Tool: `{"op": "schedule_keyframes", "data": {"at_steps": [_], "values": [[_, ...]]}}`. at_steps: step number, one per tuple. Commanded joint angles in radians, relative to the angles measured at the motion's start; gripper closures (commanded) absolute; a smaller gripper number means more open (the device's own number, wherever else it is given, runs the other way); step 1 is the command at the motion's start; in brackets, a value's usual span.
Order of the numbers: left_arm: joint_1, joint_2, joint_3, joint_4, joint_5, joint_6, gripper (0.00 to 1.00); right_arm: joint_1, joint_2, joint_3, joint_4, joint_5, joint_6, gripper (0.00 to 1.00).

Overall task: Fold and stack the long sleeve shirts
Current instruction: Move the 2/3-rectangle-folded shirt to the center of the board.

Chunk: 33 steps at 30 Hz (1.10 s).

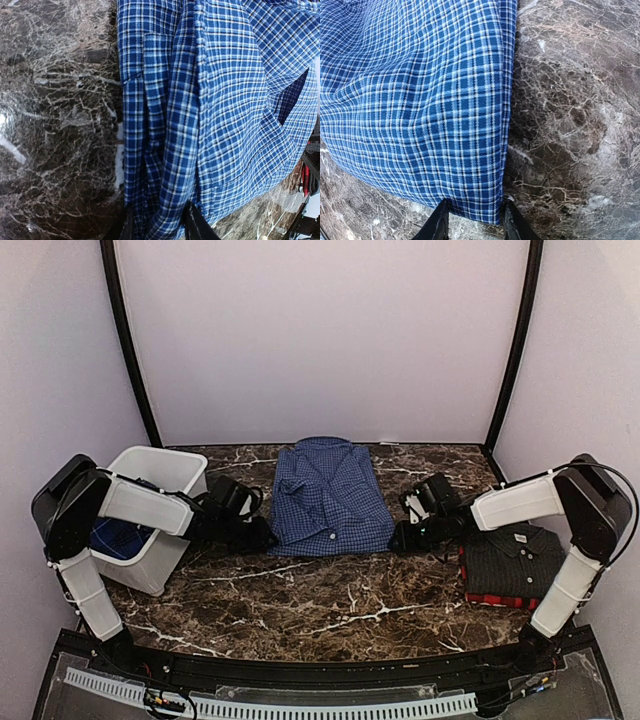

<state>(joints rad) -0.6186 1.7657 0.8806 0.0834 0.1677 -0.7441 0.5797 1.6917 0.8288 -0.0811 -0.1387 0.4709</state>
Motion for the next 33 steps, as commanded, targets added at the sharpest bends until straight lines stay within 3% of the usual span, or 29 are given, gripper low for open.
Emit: {"op": "schedule_keyframes", "data": {"at_steps": [1, 10, 15, 17, 19, 26, 33], "values": [[-0.004, -0.034, -0.043, 0.018, 0.014, -0.017, 0.68, -0.004, 0.012, -0.016, 0.039, -0.013, 0.012, 0.66], [-0.010, -0.008, -0.044, 0.036, 0.033, -0.022, 0.81, -0.003, 0.028, -0.021, 0.062, -0.031, 0.022, 0.69], [-0.028, 0.021, -0.011, -0.026, 0.027, -0.029, 0.97, -0.003, 0.020, -0.024, 0.051, -0.030, 0.023, 0.83], [-0.036, 0.016, -0.005, -0.060, 0.025, -0.037, 1.00, -0.003, 0.000, -0.032, 0.036, -0.032, 0.023, 0.94], [-0.042, 0.003, -0.003, -0.092, 0.031, -0.037, 1.00, -0.001, -0.027, -0.047, 0.018, -0.042, 0.024, 1.00], [-0.088, -0.094, -0.033, -0.247, 0.042, -0.037, 1.00, 0.059, -0.146, -0.131, -0.065, -0.032, 0.054, 1.00], [-0.132, -0.217, -0.146, -0.323, 0.058, -0.083, 1.00, 0.174, -0.302, -0.277, -0.087, -0.032, 0.196, 1.00]]}}
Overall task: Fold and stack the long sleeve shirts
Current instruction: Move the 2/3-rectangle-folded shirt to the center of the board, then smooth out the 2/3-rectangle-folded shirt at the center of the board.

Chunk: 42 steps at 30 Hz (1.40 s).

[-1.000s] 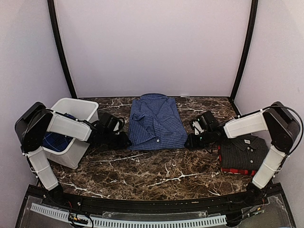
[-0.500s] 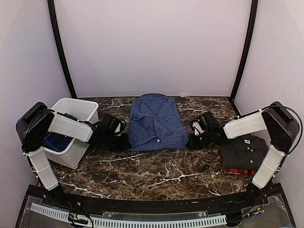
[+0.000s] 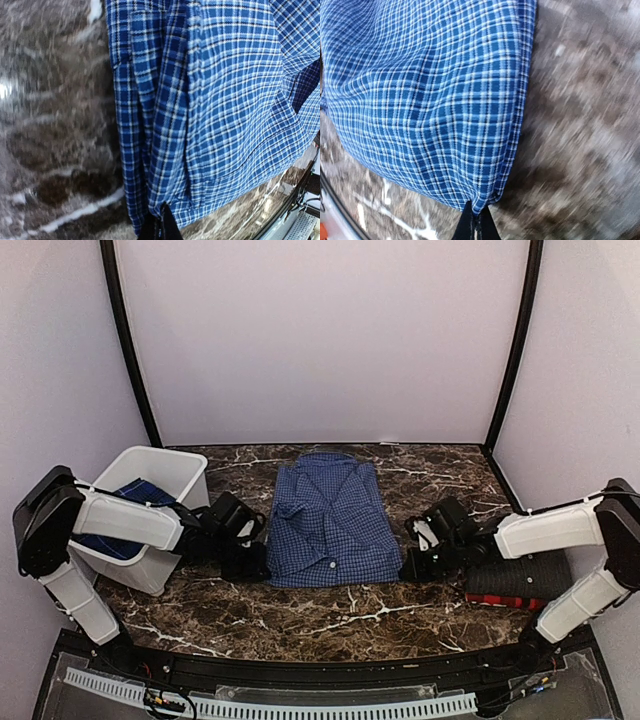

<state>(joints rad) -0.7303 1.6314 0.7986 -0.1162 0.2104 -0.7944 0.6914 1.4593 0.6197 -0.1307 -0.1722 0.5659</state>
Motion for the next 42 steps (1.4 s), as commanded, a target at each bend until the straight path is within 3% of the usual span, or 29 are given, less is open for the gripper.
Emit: {"op": "schedule_keyframes", "data": {"at_steps": [1, 6, 10, 14, 19, 25, 31, 42], "values": [[-0.034, -0.109, -0.086, -0.131, 0.023, -0.038, 1.00, 0.081, -0.089, -0.087, -0.038, 0.001, 0.125, 1.00], [-0.070, -0.174, -0.150, -0.143, 0.041, -0.095, 0.99, 0.128, -0.187, -0.151, -0.061, 0.010, 0.201, 0.98], [-0.073, -0.234, -0.154, -0.174, 0.025, -0.104, 0.88, 0.130, -0.252, -0.126, -0.121, 0.052, 0.187, 0.75], [-0.073, -0.289, -0.086, -0.253, -0.029, -0.084, 0.74, 0.129, -0.308, -0.059, -0.184, 0.119, 0.151, 0.58], [-0.066, -0.321, 0.001, -0.291, -0.081, -0.042, 0.61, 0.126, -0.336, 0.023, -0.132, 0.206, 0.070, 0.56], [0.012, -0.260, 0.083, -0.269, -0.063, 0.054, 0.56, 0.099, -0.199, 0.140, -0.018, 0.263, -0.063, 0.55], [0.136, -0.181, 0.085, -0.160, 0.080, 0.135, 0.53, 0.009, -0.011, 0.248, 0.051, 0.096, -0.129, 0.53], [0.153, 0.019, 0.199, -0.086, 0.112, 0.194, 0.53, -0.013, 0.293, 0.446, 0.000, -0.002, -0.180, 0.54]]}}
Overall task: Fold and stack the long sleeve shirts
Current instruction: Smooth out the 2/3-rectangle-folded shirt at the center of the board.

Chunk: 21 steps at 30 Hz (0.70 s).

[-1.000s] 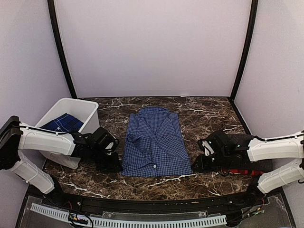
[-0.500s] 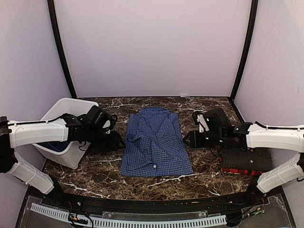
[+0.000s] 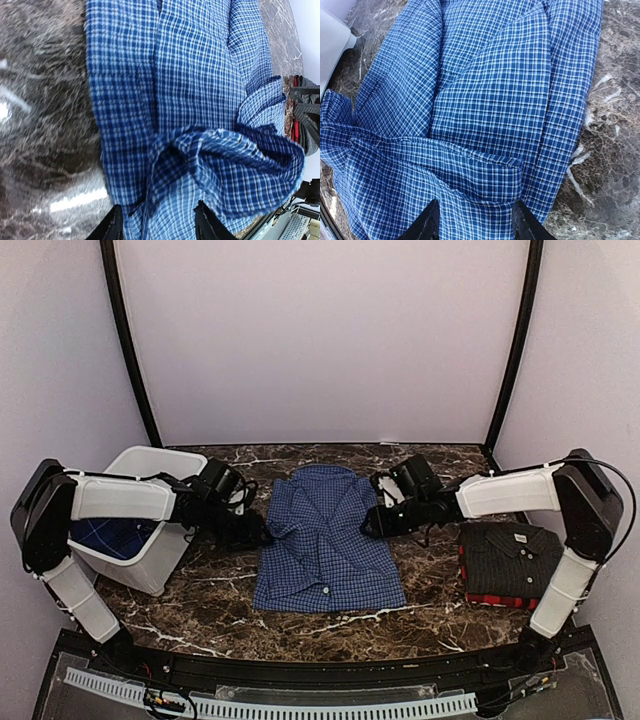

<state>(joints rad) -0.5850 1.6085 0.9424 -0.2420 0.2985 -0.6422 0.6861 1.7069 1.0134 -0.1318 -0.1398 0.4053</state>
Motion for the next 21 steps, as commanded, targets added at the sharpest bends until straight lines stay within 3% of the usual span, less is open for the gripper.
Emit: {"op": "schedule_keyframes", "data": {"at_steps": [1, 17, 21], "values": [[0.008, 0.052, 0.063, 0.031, 0.013, 0.047, 0.53, -0.008, 0.059, 0.061, -0.001, -0.032, -0.018, 0.54], [0.010, 0.150, 0.134, 0.062, -0.011, 0.034, 0.50, -0.025, 0.151, 0.097, 0.005, -0.010, 0.013, 0.54], [0.010, 0.164, 0.138, 0.075, 0.007, 0.021, 0.55, -0.025, 0.152, 0.096, 0.024, -0.031, 0.023, 0.59]]}}
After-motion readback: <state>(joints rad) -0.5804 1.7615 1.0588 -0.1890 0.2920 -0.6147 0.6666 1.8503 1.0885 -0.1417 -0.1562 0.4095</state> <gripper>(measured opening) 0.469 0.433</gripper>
